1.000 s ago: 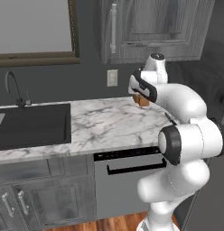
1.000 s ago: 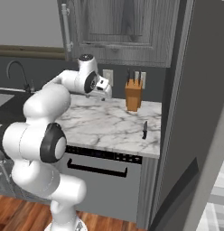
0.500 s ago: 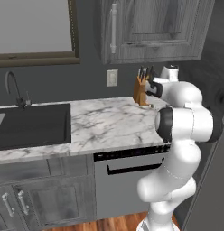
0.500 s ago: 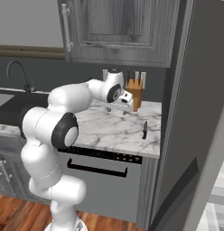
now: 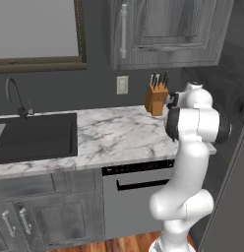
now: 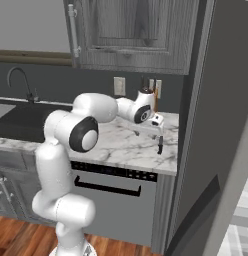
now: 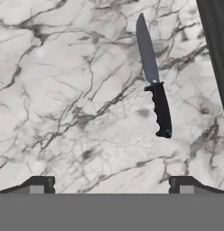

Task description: Retrieve the butter from the fridge and place it on a plate on the dining table. Then retrieve the butter knife by the fridge and place it near the plate.

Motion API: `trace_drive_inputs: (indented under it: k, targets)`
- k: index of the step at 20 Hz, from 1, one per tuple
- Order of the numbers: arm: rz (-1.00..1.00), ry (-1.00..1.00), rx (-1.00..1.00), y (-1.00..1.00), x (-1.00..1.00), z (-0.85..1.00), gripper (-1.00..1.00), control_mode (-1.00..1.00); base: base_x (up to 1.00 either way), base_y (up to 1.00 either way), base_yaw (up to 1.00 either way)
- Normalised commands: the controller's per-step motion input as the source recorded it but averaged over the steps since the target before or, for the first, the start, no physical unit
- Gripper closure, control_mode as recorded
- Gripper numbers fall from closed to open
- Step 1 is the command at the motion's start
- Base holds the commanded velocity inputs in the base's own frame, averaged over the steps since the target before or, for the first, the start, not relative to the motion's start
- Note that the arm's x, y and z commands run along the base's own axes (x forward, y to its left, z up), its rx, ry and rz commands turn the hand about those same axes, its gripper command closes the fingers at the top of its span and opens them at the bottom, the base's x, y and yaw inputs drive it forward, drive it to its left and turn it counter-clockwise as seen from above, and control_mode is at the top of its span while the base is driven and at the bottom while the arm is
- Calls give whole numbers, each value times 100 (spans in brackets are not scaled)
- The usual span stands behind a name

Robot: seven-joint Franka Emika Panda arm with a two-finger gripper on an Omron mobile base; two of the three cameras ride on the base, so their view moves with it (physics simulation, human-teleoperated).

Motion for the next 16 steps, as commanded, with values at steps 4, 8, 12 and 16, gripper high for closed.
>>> trace_drive_inputs:
  k: [4, 8, 12, 16]
  targets:
    - [-13, 4, 0, -36, 29, -40, -100, -100, 0, 0, 0]
    - [-5, 3, 0, -21, 28, -53, -100, -100, 0, 0, 0]
    - [-2, 0, 0, -5, 26, -54, -100, -100, 0, 0, 0]
    - [-3, 0, 0, -14, 20, -36, -100, -100, 0, 0, 0]
